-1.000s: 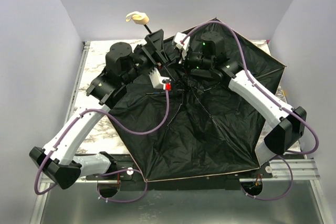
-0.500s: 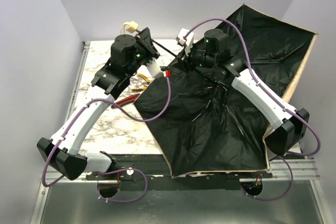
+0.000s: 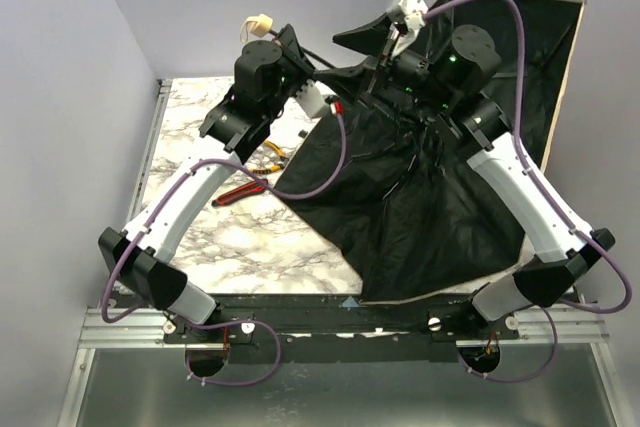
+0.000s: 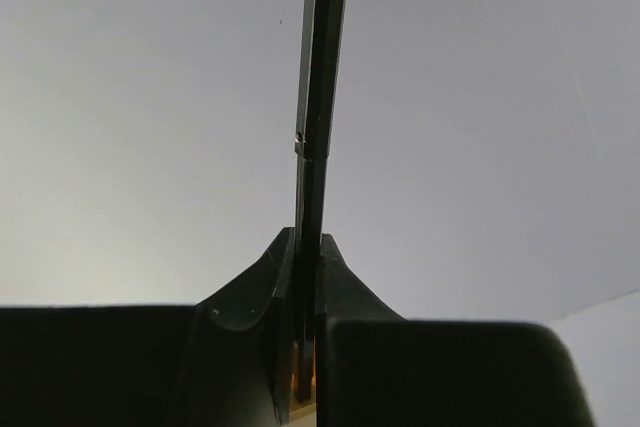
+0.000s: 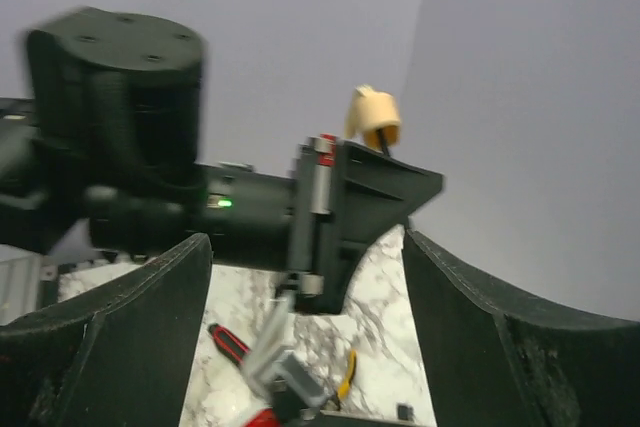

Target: Open the umbrella

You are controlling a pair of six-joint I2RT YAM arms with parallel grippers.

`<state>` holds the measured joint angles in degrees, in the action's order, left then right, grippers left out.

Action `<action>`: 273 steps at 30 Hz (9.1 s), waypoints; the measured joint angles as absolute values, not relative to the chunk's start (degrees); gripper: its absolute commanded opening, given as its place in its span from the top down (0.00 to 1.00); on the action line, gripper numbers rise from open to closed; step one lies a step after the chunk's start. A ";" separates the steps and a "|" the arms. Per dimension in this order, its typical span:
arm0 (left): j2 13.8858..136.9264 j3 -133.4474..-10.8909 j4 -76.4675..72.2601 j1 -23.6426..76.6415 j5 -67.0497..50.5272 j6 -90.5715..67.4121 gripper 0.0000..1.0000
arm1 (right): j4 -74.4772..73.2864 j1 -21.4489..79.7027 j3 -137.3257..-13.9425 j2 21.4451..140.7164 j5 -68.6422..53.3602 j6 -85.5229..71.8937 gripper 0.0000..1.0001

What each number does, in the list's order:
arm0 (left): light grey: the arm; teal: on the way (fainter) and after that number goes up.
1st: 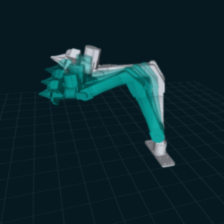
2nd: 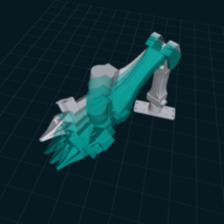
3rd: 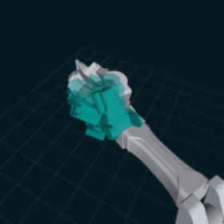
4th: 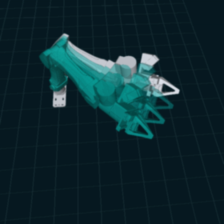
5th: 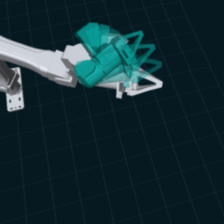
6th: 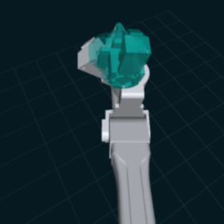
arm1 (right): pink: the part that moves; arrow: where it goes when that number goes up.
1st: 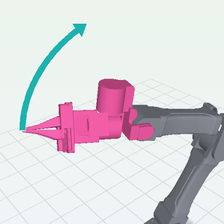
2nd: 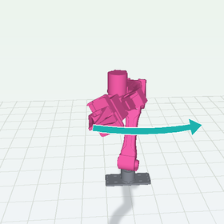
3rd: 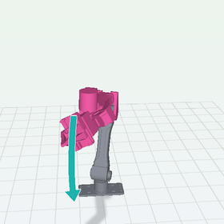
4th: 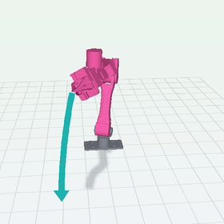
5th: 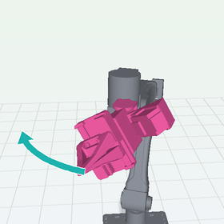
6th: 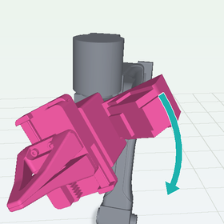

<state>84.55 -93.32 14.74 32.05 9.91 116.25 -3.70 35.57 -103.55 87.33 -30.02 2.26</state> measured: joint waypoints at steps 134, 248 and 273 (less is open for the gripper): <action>70.67 -84.82 44.23 47.42 3.55 18.02 0.59 | 22.55 27.24 -58.46 72.77 -7.99 97.49 1.00; 77.82 -80.90 30.50 46.46 -3.18 7.01 1.00 | 40.51 5.78 -62.15 82.41 -32.84 99.00 0.10; 84.42 -87.59 30.55 45.32 -10.28 1.61 1.00 | 23.97 5.26 -46.61 62.41 -38.70 97.25 0.00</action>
<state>84.42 -87.59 30.55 45.32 -10.28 1.61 23.97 5.26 -46.61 62.41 -38.70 97.25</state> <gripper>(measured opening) 0.090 0.997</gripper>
